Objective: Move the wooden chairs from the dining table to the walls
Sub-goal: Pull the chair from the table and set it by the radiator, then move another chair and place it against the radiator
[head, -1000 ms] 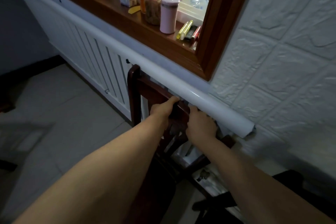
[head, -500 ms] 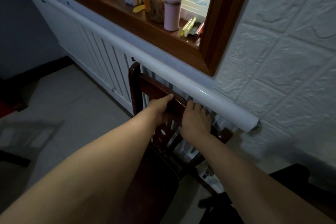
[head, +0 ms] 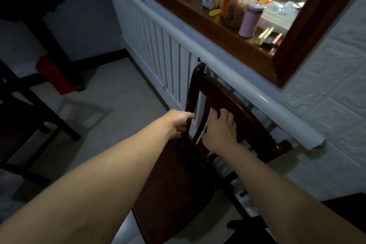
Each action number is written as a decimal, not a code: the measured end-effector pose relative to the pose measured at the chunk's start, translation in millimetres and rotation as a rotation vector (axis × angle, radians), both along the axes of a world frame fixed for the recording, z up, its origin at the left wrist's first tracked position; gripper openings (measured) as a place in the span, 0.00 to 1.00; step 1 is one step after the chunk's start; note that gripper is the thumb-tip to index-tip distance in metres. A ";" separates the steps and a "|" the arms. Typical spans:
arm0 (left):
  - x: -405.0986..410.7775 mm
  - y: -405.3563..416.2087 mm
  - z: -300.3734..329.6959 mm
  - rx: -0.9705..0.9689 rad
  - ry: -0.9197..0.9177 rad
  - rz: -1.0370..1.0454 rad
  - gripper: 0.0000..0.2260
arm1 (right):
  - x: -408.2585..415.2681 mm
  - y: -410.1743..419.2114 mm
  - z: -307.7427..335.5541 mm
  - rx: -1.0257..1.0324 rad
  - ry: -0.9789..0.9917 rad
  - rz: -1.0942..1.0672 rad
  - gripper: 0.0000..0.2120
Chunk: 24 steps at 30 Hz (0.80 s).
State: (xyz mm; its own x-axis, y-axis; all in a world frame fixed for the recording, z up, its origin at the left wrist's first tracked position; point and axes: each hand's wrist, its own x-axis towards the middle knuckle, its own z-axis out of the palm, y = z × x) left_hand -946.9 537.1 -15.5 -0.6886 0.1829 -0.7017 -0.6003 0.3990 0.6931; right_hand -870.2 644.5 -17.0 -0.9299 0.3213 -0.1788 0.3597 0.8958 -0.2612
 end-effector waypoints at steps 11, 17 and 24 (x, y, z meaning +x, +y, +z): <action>27.3 -134.8 33.8 -0.008 0.076 0.210 0.17 | 0.1 -98.0 17.8 -0.017 0.014 0.222 0.27; 45.6 -217.2 39.8 -0.010 0.086 0.335 0.06 | -7.2 -173.7 24.8 -0.035 -0.020 0.305 0.25; 73.0 -312.2 42.9 -0.025 0.101 0.434 0.11 | -1.2 -268.4 35.1 -0.041 -0.031 0.397 0.27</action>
